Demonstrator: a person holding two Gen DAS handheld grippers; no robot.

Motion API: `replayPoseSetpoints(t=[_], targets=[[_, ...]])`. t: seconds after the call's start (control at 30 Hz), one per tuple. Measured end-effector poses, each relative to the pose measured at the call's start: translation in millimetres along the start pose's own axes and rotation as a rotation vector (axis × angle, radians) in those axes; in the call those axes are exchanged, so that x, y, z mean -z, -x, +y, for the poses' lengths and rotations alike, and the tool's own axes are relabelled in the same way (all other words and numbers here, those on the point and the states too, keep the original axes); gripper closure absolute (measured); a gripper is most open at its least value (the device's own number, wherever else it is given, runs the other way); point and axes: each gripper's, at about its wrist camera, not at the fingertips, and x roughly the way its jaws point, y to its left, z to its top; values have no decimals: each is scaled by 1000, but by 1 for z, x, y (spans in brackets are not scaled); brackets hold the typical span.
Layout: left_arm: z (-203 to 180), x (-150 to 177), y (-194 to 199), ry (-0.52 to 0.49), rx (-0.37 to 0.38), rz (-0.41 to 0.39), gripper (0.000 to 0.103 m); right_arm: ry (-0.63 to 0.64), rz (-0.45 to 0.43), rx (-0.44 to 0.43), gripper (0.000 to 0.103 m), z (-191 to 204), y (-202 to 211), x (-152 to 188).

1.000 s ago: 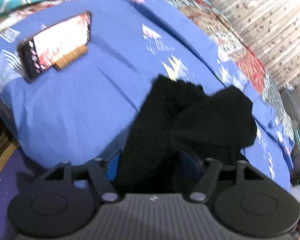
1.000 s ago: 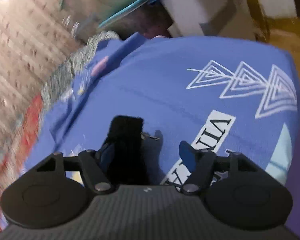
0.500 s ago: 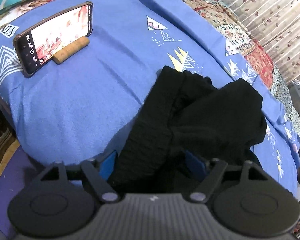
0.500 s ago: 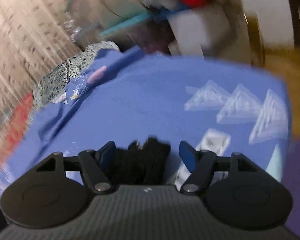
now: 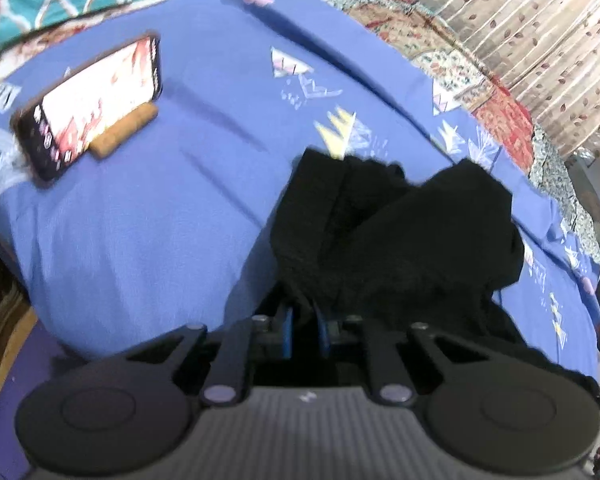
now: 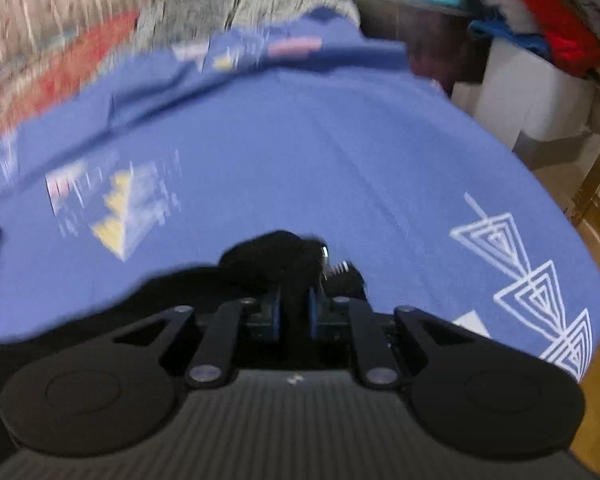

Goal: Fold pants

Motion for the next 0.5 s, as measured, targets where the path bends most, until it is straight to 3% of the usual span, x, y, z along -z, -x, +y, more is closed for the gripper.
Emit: replayPoseSetpoints(t=[0.13,0.3,0.4,0.5], targets=[[-12,-39,22,14,51,-94,94,-194,-160,-108,90,-18,43,-31],[-38,-76,57,-40,120,-218,94,-395,-316,-264,90,-42,96,-66],[-42,-75,71,-58,137,-249,94,-478,-372,-313,90,-63,123,-58],[-27,-57,63,-36,119,-195,94,-530,-339,-275,90,-91,133,-20]])
